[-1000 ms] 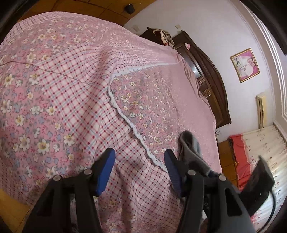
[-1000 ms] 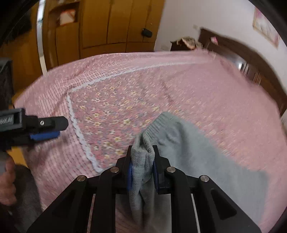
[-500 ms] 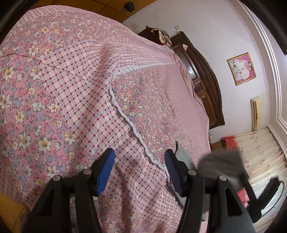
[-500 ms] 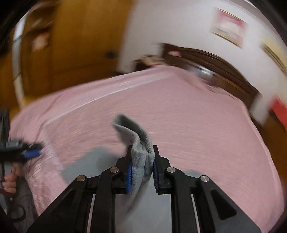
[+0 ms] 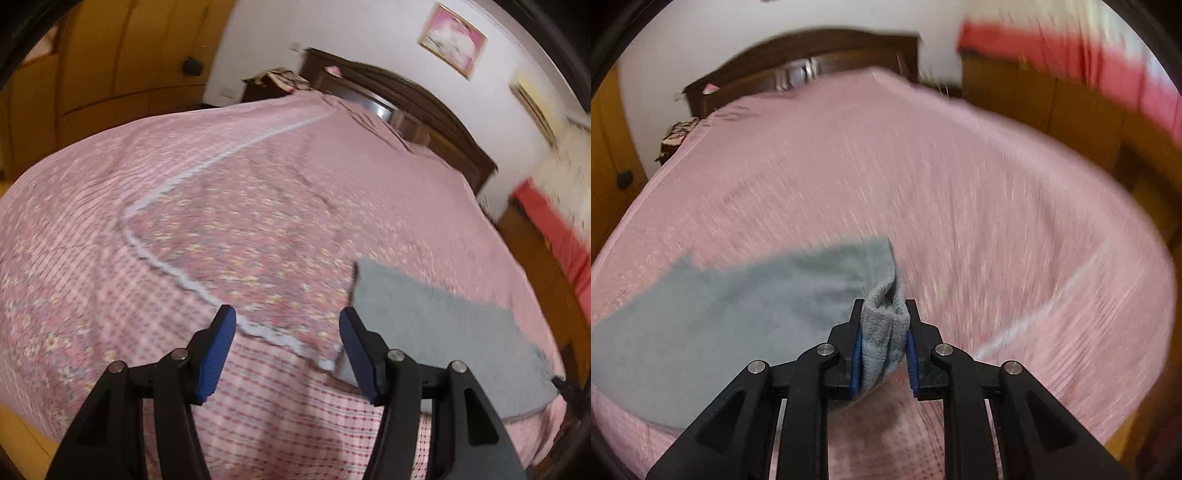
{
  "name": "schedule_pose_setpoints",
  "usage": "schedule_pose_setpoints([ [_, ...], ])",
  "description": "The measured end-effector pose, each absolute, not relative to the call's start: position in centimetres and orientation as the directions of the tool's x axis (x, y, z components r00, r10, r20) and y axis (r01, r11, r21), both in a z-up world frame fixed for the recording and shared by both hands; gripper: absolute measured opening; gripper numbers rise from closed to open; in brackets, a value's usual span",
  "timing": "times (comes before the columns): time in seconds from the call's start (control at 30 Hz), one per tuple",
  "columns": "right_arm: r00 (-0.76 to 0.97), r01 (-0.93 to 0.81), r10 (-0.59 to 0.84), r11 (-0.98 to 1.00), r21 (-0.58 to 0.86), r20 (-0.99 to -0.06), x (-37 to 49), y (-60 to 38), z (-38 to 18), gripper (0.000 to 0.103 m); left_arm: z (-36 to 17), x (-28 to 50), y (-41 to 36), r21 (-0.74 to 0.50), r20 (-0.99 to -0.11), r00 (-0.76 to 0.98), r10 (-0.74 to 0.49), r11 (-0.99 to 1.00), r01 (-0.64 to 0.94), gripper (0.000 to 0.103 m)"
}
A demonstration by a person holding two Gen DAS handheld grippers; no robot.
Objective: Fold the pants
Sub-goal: 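Carry the held waistband over the folded pants with the right gripper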
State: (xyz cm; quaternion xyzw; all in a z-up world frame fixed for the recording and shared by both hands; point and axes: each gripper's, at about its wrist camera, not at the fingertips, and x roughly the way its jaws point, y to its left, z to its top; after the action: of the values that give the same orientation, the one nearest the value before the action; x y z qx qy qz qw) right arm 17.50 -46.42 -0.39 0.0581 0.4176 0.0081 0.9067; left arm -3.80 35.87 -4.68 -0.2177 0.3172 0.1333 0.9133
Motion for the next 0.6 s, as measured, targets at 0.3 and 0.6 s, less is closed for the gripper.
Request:
schedule_pose_setpoints([
  [0.3,0.756,0.019,-0.098,0.992,-0.127,-0.648,15.3,-39.3,3.3,0.020,-5.6,-4.3,36.7,-0.340,-0.639,0.765,0.074,0.865,-0.368,0.061],
  [0.6,0.850,-0.385,0.161,0.840,-0.382,-0.502,10.1,-12.4,9.8,0.020,-6.3,-6.4,40.6,-0.497,-0.623,0.782,-0.003,0.774,-0.393,0.061],
])
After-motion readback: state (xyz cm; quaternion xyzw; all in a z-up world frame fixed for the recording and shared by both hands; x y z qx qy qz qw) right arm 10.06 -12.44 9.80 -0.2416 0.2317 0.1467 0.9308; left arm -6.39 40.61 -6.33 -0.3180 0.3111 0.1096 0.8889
